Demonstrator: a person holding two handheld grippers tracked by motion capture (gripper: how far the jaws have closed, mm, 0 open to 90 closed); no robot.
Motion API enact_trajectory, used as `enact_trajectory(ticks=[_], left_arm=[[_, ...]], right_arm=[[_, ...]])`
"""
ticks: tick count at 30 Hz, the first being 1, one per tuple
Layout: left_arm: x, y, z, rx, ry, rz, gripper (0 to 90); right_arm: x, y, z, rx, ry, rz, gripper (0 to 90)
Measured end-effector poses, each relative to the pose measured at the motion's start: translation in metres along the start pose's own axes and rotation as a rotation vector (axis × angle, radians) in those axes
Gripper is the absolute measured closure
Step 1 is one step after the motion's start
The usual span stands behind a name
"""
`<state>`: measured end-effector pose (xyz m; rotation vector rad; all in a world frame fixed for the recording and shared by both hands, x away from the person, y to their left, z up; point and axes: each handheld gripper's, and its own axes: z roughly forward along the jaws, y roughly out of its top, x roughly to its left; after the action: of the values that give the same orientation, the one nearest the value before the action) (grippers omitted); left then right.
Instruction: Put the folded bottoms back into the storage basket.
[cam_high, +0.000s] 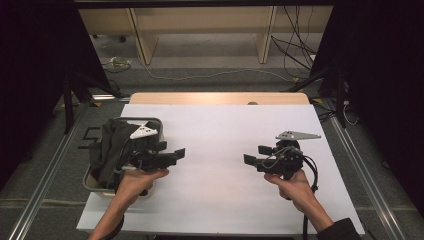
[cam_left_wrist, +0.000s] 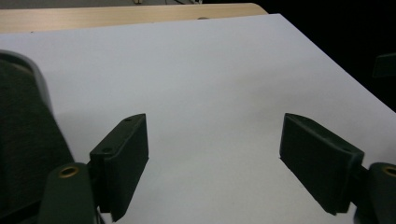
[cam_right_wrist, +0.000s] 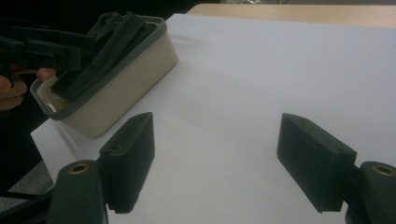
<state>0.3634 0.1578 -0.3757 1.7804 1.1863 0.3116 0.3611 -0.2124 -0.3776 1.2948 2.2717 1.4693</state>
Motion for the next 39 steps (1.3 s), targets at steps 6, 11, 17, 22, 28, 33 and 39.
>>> enact_trajectory(ticks=[6, 11, 17, 22, 28, 33, 39], left_arm=[[-0.009, -0.002, 0.004, -0.042, -0.040, 0.010, 21.8], [-0.016, -0.003, 0.009, -0.042, -0.055, 0.035, 21.6], [-0.024, -0.014, 0.016, -0.041, -0.061, 0.067, 21.2], [-0.025, -0.021, 0.016, -0.048, -0.071, 0.077, 21.3], [-0.030, -0.031, 0.018, -0.059, -0.098, 0.114, 20.7], [-0.031, -0.035, 0.016, -0.080, -0.111, 0.122, 20.2], [-0.032, -0.042, 0.012, -0.107, -0.127, 0.150, 19.5]], right_arm=[[-0.001, -0.006, -0.008, -0.048, 0.010, 0.003, 27.2], [-0.002, -0.012, -0.012, -0.063, 0.006, 0.000, 26.8], [0.002, -0.017, -0.021, -0.093, 0.000, -0.012, 26.3], [0.005, -0.020, -0.024, -0.101, 0.008, -0.029, 24.1], [0.008, -0.032, -0.026, -0.107, -0.013, -0.057, 19.8], [0.009, -0.041, -0.029, -0.134, -0.042, -0.058, 18.3], [0.013, -0.045, -0.035, -0.158, -0.068, -0.081, 17.5]])
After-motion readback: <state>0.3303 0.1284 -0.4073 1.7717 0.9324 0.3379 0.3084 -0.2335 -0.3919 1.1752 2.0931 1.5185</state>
